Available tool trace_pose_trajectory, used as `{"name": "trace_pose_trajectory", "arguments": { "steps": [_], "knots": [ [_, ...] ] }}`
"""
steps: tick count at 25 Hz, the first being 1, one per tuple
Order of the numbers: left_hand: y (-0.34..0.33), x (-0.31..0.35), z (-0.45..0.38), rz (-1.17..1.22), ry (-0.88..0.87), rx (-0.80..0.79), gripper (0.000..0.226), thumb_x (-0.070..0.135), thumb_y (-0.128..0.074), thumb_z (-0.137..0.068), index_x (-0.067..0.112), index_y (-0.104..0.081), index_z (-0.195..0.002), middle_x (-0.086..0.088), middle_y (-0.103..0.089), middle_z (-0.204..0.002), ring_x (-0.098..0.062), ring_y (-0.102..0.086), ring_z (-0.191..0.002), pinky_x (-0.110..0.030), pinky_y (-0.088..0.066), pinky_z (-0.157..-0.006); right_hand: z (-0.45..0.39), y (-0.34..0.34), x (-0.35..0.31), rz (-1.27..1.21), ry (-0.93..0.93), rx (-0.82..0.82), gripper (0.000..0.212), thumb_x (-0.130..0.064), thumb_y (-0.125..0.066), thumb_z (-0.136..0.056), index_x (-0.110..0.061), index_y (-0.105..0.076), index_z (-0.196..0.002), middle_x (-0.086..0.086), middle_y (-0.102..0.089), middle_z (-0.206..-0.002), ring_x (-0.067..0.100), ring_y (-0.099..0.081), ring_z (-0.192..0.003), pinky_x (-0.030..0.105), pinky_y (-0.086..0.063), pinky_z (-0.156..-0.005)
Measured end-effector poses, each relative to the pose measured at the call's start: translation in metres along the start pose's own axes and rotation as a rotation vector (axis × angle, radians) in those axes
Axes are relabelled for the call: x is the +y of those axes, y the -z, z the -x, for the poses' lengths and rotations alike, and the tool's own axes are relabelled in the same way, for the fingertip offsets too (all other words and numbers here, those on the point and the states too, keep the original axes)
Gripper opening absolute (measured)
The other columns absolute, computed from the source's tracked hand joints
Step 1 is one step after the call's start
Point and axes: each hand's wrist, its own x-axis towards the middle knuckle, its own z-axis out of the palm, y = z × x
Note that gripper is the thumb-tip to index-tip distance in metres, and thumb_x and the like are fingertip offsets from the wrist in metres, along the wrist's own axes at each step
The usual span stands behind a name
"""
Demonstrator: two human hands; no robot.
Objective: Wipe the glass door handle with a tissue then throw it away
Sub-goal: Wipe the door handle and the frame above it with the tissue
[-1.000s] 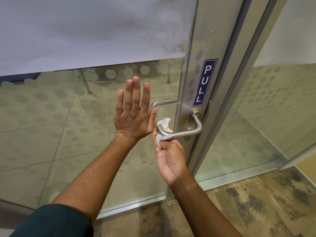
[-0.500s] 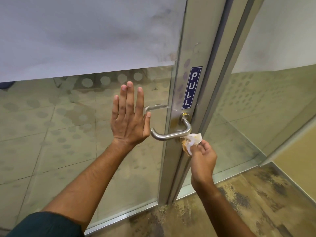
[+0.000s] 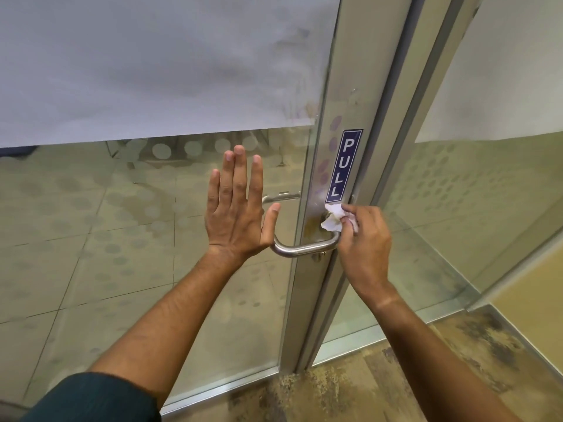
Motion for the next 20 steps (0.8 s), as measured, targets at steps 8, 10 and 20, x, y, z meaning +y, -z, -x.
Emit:
{"name": "trace_pose_trajectory", "arguments": {
  "steps": [8,10,20],
  "knots": [
    [-0.008,0.000,0.002,-0.098,0.000,0.031,0.094,0.055,-0.047,-0.091,0.007,-0.003,-0.158,-0.022,-0.010,-0.158,-0.024,0.019,-0.153,-0.041,0.008,-0.125,-0.024,0.001,0.017,0.202,0.437,-0.339,0.023,-0.020,-0.062,-0.088,-0.009,-0.070,-0.106,0.010,-0.063,-0.104,0.026,-0.056,-0.097,0.035,-0.053,-0.077],
    [-0.007,0.000,0.002,-0.100,-0.005,0.036,0.098,0.058,-0.047,-0.090,0.008,0.002,-0.158,-0.020,-0.004,-0.161,-0.024,0.018,-0.153,-0.041,0.008,-0.125,-0.031,0.003,0.019,0.254,0.510,-0.372,0.020,-0.025,-0.066,-0.088,-0.011,-0.071,-0.101,0.010,-0.063,-0.103,0.026,-0.055,-0.095,0.036,-0.052,-0.076],
    [-0.014,-0.001,0.003,-0.094,-0.009,0.081,0.097,0.060,-0.043,-0.091,0.011,0.005,-0.158,-0.008,0.023,-0.164,-0.024,0.015,-0.154,-0.041,0.007,-0.126,-0.038,0.000,0.026,0.307,0.580,-0.445,0.030,-0.009,-0.077,-0.081,-0.013,-0.070,-0.109,0.008,-0.065,-0.100,0.028,-0.063,-0.086,0.039,-0.059,-0.061]
  ]
}}
